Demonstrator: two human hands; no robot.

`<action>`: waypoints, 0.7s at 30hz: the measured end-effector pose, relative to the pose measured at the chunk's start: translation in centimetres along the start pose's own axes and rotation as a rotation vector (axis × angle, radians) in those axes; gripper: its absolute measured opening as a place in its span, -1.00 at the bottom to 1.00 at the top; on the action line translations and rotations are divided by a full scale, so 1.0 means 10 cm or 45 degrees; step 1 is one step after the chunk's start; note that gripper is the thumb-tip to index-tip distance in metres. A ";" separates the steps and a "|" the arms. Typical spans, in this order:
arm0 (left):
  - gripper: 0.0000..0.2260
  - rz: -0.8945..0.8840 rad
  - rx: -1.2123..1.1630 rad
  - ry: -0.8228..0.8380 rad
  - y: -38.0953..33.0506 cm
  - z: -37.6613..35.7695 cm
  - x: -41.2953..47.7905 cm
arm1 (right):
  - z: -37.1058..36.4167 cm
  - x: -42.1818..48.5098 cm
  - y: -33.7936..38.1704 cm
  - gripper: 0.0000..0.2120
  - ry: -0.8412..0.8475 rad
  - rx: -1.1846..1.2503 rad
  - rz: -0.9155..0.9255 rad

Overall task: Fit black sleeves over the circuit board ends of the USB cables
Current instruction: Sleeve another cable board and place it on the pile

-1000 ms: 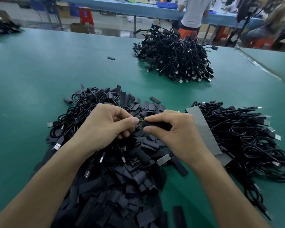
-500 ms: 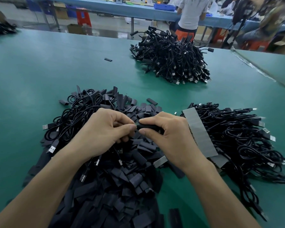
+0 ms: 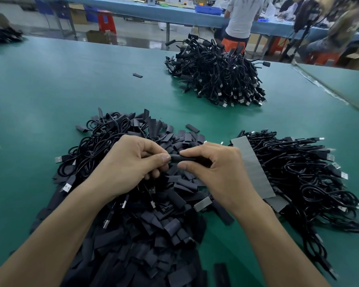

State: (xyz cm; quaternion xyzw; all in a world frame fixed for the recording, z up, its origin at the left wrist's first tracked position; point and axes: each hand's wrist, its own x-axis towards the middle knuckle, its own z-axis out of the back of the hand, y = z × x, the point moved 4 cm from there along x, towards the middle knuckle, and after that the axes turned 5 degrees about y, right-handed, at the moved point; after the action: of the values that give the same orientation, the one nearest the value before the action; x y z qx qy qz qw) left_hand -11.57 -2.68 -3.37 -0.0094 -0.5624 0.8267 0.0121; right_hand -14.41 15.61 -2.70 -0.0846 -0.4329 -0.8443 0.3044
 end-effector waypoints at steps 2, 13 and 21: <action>-0.88 0.006 0.001 0.013 0.01 0.01 0.00 | 0.00 0.00 -0.01 -0.77 0.004 0.005 -0.001; -0.85 0.049 -0.029 -0.009 0.06 0.03 0.00 | -0.03 -0.01 0.03 -0.82 -0.032 -0.100 0.038; -0.88 0.080 -0.027 0.039 0.02 -0.02 -0.02 | -0.05 -0.03 0.06 -0.78 0.006 -0.124 0.094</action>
State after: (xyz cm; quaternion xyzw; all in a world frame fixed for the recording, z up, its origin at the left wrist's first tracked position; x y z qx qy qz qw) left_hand -11.33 -2.60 -3.56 -0.0397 -0.5703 0.8205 -0.0053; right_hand -13.81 15.11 -2.70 -0.1133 -0.3871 -0.8528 0.3317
